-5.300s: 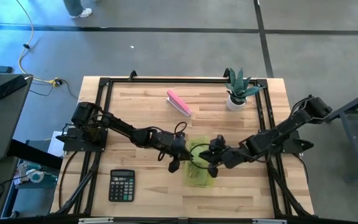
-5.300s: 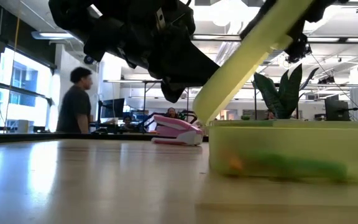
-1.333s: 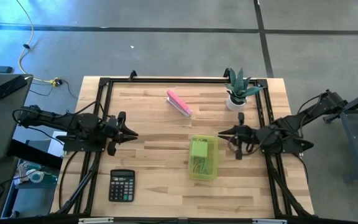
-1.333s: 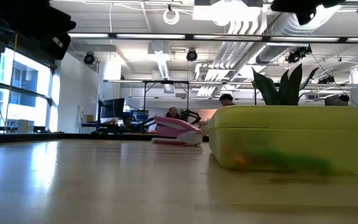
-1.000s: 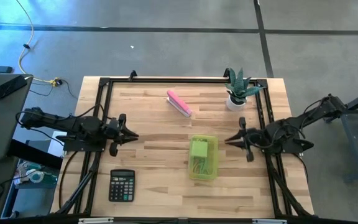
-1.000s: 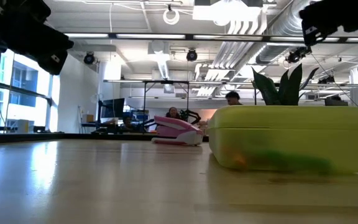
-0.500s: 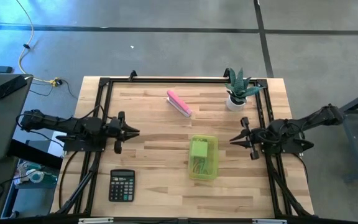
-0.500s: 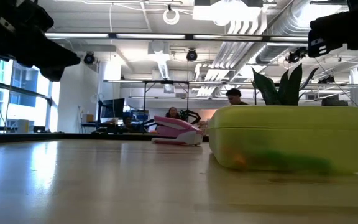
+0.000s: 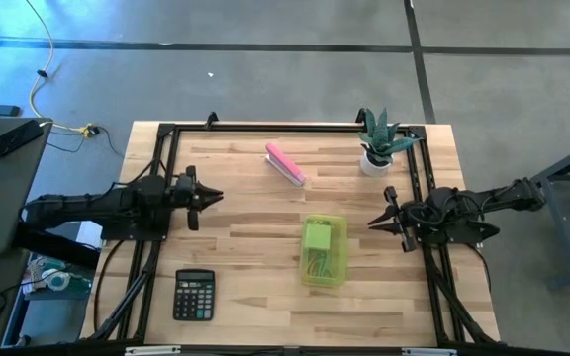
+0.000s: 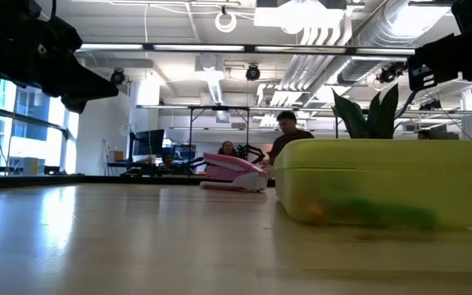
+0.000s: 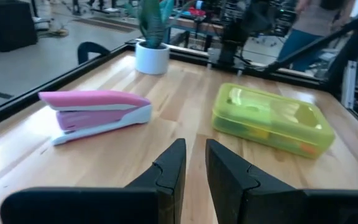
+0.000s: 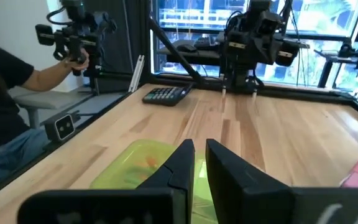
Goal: Pack school essentials
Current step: Return to Home Position
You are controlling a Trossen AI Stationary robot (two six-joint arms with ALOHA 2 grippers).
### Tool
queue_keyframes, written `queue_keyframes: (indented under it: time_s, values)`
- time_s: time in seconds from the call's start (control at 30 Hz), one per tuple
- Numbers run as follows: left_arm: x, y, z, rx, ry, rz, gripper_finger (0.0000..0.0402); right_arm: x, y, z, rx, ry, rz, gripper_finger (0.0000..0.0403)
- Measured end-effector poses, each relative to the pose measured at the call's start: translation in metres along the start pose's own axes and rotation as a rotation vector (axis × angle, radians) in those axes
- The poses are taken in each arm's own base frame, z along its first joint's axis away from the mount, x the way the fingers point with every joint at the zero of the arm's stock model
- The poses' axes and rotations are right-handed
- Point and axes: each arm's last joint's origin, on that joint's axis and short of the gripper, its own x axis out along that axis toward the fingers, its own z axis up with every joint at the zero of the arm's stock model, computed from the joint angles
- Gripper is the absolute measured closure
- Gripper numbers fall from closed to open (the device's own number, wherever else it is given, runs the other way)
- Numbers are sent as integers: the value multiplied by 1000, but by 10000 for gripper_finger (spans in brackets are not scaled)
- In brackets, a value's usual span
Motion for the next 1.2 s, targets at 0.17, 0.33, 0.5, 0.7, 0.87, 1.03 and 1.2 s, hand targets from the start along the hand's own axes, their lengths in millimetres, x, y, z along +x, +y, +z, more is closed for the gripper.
queue_keyframes:
  time_s: [0.17, 0.33, 0.5, 0.7, 0.87, 1.03, 1.2]
  values:
    - [0, 2, 1, -14, -3, -1, 349, 0, -2, 0, -39, 2, -15, 368]
    - [-1, 1, 6, 4, -59, -15, 349, -1, -7, -4, -53, 45, -64, 368]
    - [-4, 0, 9, 11, -100, -21, 349, -2, -13, -8, 1, 78, -98, 368]
    - [-7, 1, 8, -15, -95, -22, 349, -3, -18, -8, 7, 80, -128, 368]
    - [-3, 3, -8, -52, -115, -17, 349, -4, -24, -9, 46, 80, -186, 368]
    - [-3, 6, -8, -54, -142, 78, 349, -5, -27, -9, 91, 82, -225, 368]
    - [-3, 7, -5, -48, -178, 123, 349, -4, -29, -17, 135, 73, -247, 368]
